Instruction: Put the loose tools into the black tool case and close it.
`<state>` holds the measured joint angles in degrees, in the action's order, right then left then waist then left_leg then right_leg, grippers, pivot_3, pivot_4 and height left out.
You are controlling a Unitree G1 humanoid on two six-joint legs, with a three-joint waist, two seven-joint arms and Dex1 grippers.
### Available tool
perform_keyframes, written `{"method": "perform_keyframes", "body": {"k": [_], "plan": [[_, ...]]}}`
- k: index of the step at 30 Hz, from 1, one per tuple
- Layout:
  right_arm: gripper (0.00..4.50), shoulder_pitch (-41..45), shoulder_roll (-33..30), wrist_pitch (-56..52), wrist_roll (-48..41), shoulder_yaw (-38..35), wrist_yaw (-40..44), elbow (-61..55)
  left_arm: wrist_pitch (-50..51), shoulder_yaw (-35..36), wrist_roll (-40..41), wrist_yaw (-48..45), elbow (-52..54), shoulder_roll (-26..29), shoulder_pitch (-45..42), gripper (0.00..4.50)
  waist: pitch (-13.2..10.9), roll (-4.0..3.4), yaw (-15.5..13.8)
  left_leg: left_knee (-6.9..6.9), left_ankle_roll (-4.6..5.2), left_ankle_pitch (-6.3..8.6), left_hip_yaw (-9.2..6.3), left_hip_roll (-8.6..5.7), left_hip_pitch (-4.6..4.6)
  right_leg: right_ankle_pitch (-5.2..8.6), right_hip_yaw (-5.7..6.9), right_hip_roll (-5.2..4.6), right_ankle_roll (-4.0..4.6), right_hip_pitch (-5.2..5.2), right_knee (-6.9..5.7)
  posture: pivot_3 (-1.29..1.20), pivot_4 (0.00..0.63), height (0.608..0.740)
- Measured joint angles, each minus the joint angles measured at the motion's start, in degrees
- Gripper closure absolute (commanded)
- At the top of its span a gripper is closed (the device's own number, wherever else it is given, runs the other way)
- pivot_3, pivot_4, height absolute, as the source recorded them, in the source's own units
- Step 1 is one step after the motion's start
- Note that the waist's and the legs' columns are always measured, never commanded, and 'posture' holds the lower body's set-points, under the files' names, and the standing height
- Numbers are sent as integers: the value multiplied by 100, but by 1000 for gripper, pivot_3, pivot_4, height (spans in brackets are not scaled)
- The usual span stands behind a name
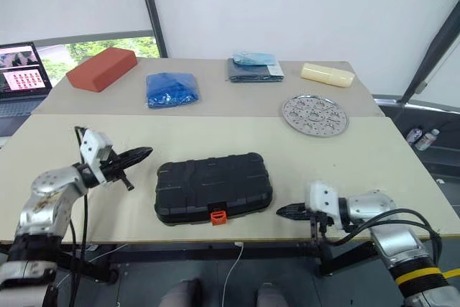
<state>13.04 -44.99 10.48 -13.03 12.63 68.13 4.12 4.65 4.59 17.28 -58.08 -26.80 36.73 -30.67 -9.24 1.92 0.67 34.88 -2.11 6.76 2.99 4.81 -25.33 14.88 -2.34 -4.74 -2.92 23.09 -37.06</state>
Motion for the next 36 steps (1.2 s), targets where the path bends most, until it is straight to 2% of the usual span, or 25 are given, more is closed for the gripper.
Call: {"method": "perform_keyframes", "body": {"k": [6, 13, 17, 20, 22, 25, 29, 31, 33, 36], "plan": [[4500, 593, 625, -82, 741, 282, -391, 255, -453, -763, -715, -698, -1538, -203, -681, 4469, -2, 5, 38, 1, 2, -1, -2, 12, -16, -5, -7, 21, 4, 15, 3, 0, 150, 740], [4500, 1483, 1260, 456, 1340, 289, -1049, 1583, -707, -650, -650, -1354, -1498, -145, -449, 4469, -3, 6, 43, 2, 0, -1, -4, 16, -15, -13, -9, 23, 17, 16, -1, 0, 150, 740], [4500, 1903, 1508, 694, 1498, 269, -1312, 2298, -732, -404, -590, -1152, -1024, -62, 12, 4469, -3, 6, 31, -3, 2, -2, -4, 19, -16, -25, -8, 25, 40, 17, -1, 0, 150, 740], [4500, 2031, 1559, 847, 1490, 223, -1327, 2601, -518, 118, -294, -794, -540, 35, 352, 4469, -5, 9, 28, -4, 2, -2, -4, 22, -19, -25, -7, 25, 41, 20, -1, 0, 150, 740], [4500, 2004, 1541, 880, 1385, 155, -1275, 2661, 23, 421, 261, -905, 222, 179, 510, 4469, -10, 15, 11, -3, 1, -2, -4, 22, -24, -25, -6, 25, 41, 19, -2, 0, 150, 740], [4500, 1704, 1468, 959, 958, -184, -1051, 2505, 1154, 485, 1137, -1040, 1780, 261, 489, 4469, -12, 15, -75, 3, 0, -2, -4, 15, -25, -24, -9, 21, 37, 4, 4, 0, 150, 740], [4500, 1166, 1267, 814, 547, -310, -695, 1842, 2049, -149, 1373, -858, 2734, 9, 244, 4469, -11, 15, -102, 9, 0, -2, -7, 14, -19, -17, -14, 26, 25, -1, 2, 0, 150, 740], [4500, 845, 1185, 527, 360, -331, -569, 1452, 2187, -617, 1158, -735, 2852, -146, 215, 4469, -11, 14, -95, 8, 1, -2, -7, 15, -18, -16, -19, 30, 25, 1, 1, 0, 150, 740], [4500, 480, 1140, 106, 169, -326, -475, 903, 2157, -1216, 608, -492, 2698, -342, 190, 4469, -10, 13, -49, 7, 2, -2, -11, 15, -16, -16, -25, 35, 27, 6, -2, 0, 150, 740], [4500, 264, 1123, -297, 94, -249, -439, 367, 2018, -1594, 80, -239, 2614, -416, 56, 4469, 4, -6, -26, 7, 2, -2, -16, 13, 0, -10, -25, 34, 19, -9, 0, 0, 150, 740]]}}
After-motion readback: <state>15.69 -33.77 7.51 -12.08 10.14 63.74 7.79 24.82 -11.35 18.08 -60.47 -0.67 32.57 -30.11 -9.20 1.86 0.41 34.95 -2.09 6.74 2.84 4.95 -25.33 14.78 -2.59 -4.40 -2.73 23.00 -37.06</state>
